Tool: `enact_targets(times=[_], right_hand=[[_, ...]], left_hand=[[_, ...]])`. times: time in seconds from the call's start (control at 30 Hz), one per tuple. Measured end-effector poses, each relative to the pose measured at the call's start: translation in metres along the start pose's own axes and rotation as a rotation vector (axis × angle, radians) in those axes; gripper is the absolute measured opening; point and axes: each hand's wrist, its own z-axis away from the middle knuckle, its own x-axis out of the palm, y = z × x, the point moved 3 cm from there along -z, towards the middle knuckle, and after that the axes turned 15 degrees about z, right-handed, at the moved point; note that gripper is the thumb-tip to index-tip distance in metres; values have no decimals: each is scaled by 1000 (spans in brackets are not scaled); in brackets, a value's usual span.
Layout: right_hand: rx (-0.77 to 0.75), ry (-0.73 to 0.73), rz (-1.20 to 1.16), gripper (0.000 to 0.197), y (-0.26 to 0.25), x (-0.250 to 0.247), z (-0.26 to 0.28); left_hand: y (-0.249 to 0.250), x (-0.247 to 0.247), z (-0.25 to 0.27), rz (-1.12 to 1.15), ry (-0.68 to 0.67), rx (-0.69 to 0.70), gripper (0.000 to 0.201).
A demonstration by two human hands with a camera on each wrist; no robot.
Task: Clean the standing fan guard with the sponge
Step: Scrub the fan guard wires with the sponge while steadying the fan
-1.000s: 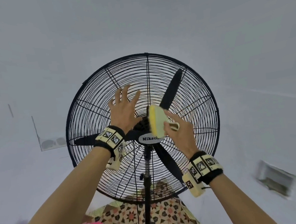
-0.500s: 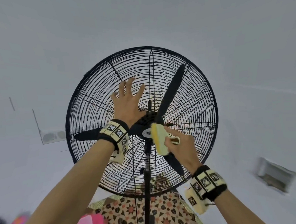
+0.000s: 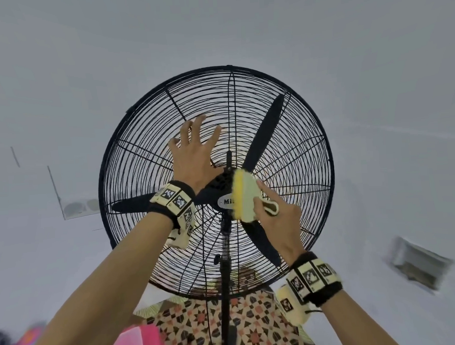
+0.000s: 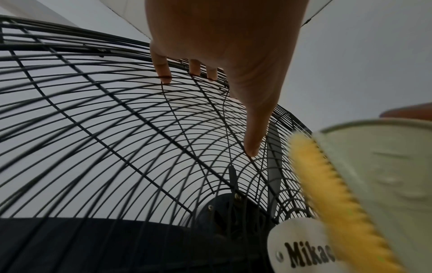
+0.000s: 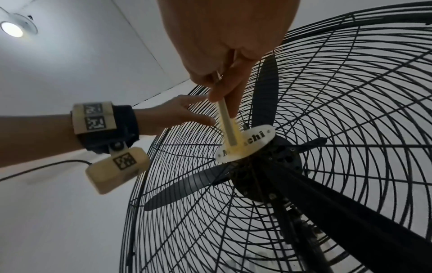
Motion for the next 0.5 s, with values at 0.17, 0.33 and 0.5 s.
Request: enact_targets(times=[0.17, 0.33, 0.5], right_hand=[[29, -144, 34, 49, 13, 15, 11], [-24, -27, 1, 47, 3, 3, 9], [-20, -41, 47, 48, 8, 10, 14]], left_hand=[[-2, 0, 0, 6, 19, 2, 105], [-2, 3, 2, 5, 30, 16, 105], [-1, 3, 2, -6, 25, 19, 105]])
